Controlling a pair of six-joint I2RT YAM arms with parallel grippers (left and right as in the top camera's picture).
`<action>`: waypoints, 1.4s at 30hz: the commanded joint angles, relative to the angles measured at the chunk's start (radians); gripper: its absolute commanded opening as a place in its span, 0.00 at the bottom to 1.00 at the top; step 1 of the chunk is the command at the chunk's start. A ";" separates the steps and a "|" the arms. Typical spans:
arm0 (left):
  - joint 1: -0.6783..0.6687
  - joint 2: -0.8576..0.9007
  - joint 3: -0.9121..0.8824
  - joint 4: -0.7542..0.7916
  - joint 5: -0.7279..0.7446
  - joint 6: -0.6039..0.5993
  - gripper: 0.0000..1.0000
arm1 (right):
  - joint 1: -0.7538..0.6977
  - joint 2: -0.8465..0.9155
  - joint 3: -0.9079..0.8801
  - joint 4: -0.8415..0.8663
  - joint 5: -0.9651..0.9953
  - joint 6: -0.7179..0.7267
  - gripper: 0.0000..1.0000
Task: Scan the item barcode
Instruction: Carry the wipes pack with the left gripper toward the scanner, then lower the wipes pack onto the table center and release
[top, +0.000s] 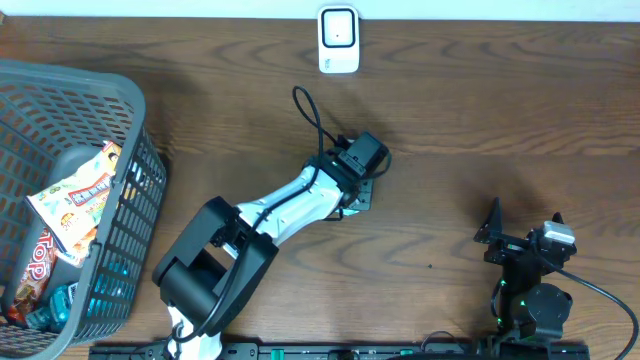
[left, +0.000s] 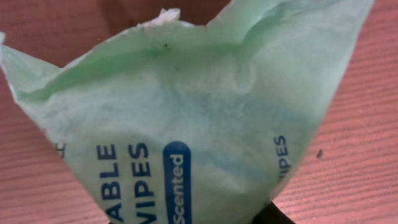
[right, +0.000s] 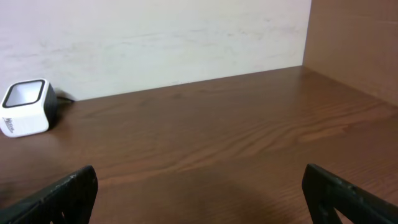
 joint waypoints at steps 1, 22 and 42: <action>0.002 -0.008 -0.009 0.001 -0.021 -0.010 0.34 | -0.008 -0.004 -0.001 -0.004 0.012 0.014 0.99; 0.002 -0.381 0.084 -0.095 -0.053 0.151 0.98 | -0.008 -0.004 -0.001 -0.004 0.012 0.014 0.99; 0.236 -1.054 0.084 -0.295 -0.838 0.112 0.98 | -0.008 -0.004 -0.001 -0.004 0.012 0.014 0.99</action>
